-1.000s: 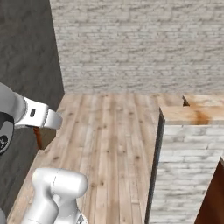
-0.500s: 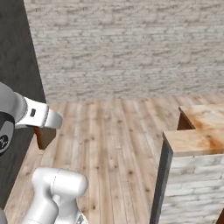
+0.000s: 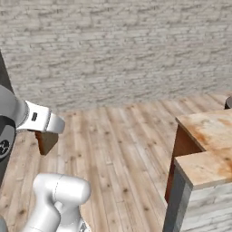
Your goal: Start the toaster. Once the lever pops up, take the bread to the plate on the dining counter.
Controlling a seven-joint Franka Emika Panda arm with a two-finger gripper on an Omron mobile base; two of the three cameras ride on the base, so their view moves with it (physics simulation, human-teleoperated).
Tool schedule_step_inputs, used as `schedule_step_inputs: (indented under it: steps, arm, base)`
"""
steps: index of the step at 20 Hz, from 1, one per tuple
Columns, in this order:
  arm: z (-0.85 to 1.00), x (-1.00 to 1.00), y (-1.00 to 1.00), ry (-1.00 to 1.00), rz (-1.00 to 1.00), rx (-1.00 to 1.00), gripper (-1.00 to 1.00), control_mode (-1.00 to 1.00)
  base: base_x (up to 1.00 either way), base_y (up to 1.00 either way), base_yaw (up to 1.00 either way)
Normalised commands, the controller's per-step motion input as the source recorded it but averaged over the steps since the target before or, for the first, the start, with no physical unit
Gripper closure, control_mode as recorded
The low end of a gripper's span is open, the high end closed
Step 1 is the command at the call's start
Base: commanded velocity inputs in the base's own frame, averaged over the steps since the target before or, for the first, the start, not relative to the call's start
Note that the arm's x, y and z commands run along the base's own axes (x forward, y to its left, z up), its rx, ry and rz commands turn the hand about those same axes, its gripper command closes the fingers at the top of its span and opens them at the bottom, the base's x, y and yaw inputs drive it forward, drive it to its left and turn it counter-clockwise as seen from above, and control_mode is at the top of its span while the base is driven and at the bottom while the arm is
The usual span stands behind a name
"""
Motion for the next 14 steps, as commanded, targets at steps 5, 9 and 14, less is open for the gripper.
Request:
schedule_step_inputs:
  steps: [5,9,14]
  arm:
    - [0.0,0.0,0.0,0.0,0.0,0.0,1.0,1.0]
    - [0.0,0.0,0.0,0.0,0.0,0.0,1.0,1.0]
    - [0.0,0.0,0.0,0.0,0.0,0.0,1.0,1.0]
  base:
    - [0.54,0.53,-0.4]
    - [0.52,0.68,-0.43]
    - [0.56,0.71,-0.45]
